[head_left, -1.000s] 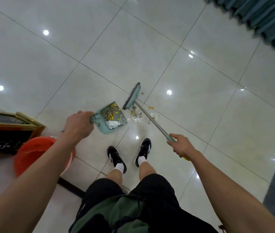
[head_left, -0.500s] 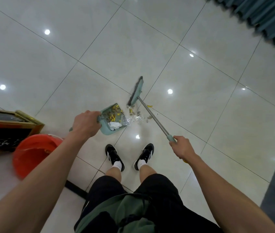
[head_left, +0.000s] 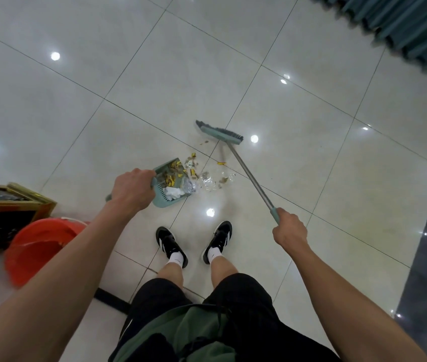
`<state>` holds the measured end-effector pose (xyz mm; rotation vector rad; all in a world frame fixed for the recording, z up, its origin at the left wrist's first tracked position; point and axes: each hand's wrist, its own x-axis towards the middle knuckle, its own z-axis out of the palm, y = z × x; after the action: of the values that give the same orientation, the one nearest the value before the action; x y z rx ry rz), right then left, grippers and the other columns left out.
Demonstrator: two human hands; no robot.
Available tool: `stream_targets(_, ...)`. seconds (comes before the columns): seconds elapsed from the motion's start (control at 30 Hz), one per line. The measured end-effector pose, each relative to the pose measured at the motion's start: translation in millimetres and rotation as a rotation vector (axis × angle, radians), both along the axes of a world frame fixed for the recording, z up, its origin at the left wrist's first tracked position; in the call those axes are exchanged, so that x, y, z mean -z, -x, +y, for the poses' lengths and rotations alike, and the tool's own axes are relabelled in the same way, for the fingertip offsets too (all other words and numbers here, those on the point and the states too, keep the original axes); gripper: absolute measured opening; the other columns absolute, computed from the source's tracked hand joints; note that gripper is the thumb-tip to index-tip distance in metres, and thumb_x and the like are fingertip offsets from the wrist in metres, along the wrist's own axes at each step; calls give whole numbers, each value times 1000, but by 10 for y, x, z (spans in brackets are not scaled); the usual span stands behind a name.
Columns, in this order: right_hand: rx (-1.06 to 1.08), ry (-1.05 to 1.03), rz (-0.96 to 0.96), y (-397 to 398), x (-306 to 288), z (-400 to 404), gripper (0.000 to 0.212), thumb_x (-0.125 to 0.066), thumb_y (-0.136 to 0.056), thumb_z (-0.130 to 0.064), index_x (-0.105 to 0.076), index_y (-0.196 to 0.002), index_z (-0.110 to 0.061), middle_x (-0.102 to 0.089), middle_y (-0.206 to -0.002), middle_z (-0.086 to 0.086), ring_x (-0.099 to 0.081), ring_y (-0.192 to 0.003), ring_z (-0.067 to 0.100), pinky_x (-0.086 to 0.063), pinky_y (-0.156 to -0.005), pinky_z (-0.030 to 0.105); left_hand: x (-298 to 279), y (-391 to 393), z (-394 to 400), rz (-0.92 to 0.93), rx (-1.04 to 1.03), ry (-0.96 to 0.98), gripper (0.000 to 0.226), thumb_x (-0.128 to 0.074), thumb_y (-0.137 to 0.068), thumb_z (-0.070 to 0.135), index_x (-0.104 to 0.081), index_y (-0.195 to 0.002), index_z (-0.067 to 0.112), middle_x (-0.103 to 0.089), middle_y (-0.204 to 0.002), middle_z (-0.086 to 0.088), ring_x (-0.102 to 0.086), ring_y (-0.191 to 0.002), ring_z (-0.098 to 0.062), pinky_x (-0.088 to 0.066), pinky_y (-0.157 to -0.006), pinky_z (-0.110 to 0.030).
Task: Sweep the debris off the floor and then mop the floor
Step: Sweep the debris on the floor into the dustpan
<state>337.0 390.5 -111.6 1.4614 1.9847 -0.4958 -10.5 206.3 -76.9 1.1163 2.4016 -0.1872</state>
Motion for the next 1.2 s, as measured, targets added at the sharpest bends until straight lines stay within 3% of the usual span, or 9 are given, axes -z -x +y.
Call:
stream_targets(0.1,64,45,-1,28,44,-59,48,-51,-87,-4,-53,-133,-18,-60,-110,11,-53,-82,28,-42,-70,31,0,-18,15,4,22,17,25,-50,-91,15,-67,-108,22,-65,-91,-9,-55,-72,-27,-43,-64,-33)
stream_targets(0.37,252,192,15,118,28,-445,36,-52,-87,-7,-58,-122,-3,-57,-101,9,-64,-87,30,-52,-66,31,48,45,-40,-12,25,-26,23,-47,-95,18,-67,-107,19,-65,-92,-11,-59,-76,-31,-45,-66,-35)
stream_targets(0.47,291,261,88,262,21,-554,31,-52,-88,-6,-58,-118,-1,-57,-99,11,-63,-79,30,-48,-56,29,53,61,-70,-9,27,-22,22,-47,-94,17,-66,-105,18,-60,-88,-9,-55,-74,-30,-41,-65,-35)
stream_targets(0.57,320,320,147,485,-6,-705,10,-54,-92,-7,-55,-100,-2,-58,-90,10,-61,-66,26,-54,-53,32,63,83,-91,-13,28,-32,23,-47,-94,17,-67,-105,19,-61,-87,-9,-58,-74,-31,-45,-65,-35)
stream_targets(0.63,364,354,180,627,-4,-808,12,-54,-91,-8,-58,-100,-1,-60,-86,12,-61,-61,25,-56,-53,34,74,99,-106,-19,26,-38,23,-48,-92,16,-67,-104,20,-64,-88,-9,-62,-76,-32,-47,-65,-35)
stream_targets(0.83,481,502,283,859,-12,-976,26,-50,-89,1,-65,-109,2,-57,-74,13,-48,-46,19,-41,-42,26,121,150,-243,-49,-16,-44,25,-51,-87,13,-68,-104,22,-64,-84,-6,-62,-71,-30,-52,-63,-35)
stream_targets(1.07,420,525,283,960,-155,-1011,41,-49,-87,6,-61,-126,1,-60,-81,16,-52,-54,24,-44,-44,27,141,215,-386,-66,-132,-84,20,-52,-88,13,-69,-100,17,-64,-86,-10,-61,-73,-35,-54,-67,-40)
stream_targets(1.2,379,502,284,907,-246,-988,39,-51,-87,3,-61,-125,3,-59,-76,14,-52,-51,22,-44,-44,27,145,240,-441,-69,-168,-95,18,-53,-90,16,-68,-98,17,-62,-84,-8,-59,-71,-32,-54,-67,-39)
